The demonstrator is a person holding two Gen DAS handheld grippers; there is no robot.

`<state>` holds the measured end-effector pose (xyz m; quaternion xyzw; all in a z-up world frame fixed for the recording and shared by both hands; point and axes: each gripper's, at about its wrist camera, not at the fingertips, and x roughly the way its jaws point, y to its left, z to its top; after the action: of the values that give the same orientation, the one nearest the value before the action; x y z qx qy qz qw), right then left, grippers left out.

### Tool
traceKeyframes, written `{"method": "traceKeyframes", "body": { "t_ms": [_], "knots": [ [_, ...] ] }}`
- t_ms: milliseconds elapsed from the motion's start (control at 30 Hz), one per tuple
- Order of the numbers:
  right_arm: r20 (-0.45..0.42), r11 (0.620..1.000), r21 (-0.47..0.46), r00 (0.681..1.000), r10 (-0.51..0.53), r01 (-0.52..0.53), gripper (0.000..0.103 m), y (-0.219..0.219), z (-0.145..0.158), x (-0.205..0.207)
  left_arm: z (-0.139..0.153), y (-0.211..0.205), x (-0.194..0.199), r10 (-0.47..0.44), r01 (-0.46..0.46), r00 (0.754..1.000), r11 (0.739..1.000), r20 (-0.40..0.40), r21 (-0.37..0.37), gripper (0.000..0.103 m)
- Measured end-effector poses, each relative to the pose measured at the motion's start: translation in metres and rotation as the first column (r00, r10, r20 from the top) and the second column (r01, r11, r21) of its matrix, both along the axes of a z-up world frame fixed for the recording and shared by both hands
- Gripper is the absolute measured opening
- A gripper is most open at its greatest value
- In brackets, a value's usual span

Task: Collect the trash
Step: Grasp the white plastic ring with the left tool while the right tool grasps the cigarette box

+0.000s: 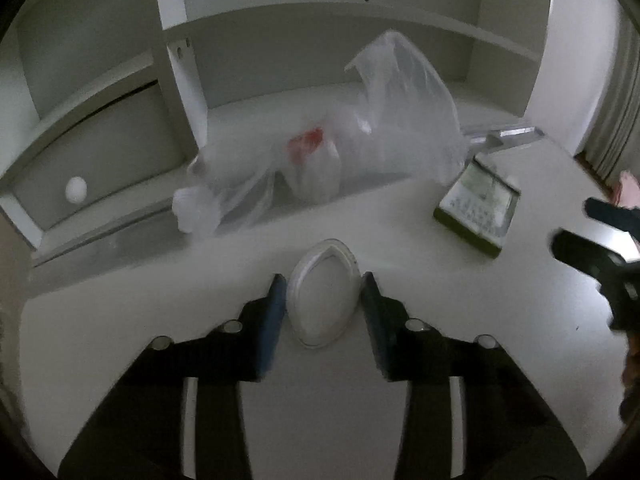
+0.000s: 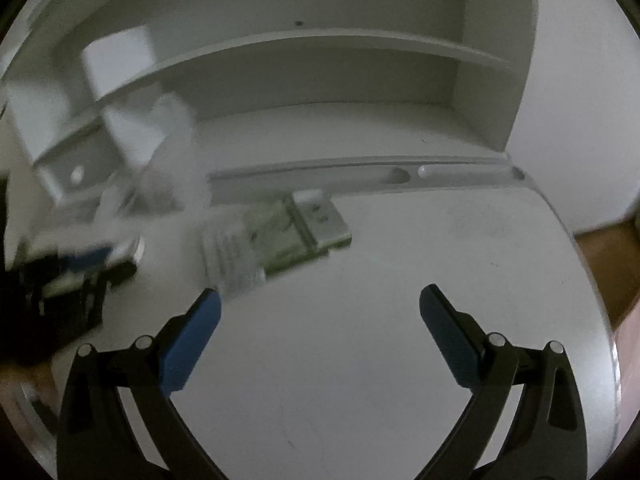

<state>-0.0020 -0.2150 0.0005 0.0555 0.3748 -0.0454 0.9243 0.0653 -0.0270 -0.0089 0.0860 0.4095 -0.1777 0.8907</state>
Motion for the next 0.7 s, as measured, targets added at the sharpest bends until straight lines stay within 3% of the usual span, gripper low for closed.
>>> {"method": "traceKeyframes", "body": {
  "t_ms": [67,200,367,500,700],
  "knots": [
    [-0.033,0.998,0.013,0.997,-0.066,0.066,0.096,0.002,0.004,0.018,0.0,0.006,0.006,0.0,-0.001,1.0,0.999,-0.013,-0.049,0.037],
    [-0.052,0.987,-0.003,0.986,-0.161,0.161,0.096,0.02,0.012,0.056,0.0,0.015,0.007,-0.012,0.011,1.0,0.997,-0.021,-0.077,0.037],
    [-0.09,0.985,-0.066,0.982,-0.165,0.16,0.096,0.04,0.003,0.091,0.001,0.034,0.011,0.039,-0.042,0.999,0.993,-0.031,-0.113,0.037],
    [-0.111,0.981,-0.112,0.98,-0.168,0.155,0.096,0.034,-0.01,0.074,0.001,0.041,0.012,0.067,-0.07,0.997,0.99,-0.035,-0.124,0.037],
    [-0.159,0.989,-0.093,0.978,-0.132,0.118,0.096,-0.007,-0.015,0.028,0.001,0.038,0.007,0.065,-0.069,0.997,0.99,-0.035,-0.121,0.037]
  ]
}}
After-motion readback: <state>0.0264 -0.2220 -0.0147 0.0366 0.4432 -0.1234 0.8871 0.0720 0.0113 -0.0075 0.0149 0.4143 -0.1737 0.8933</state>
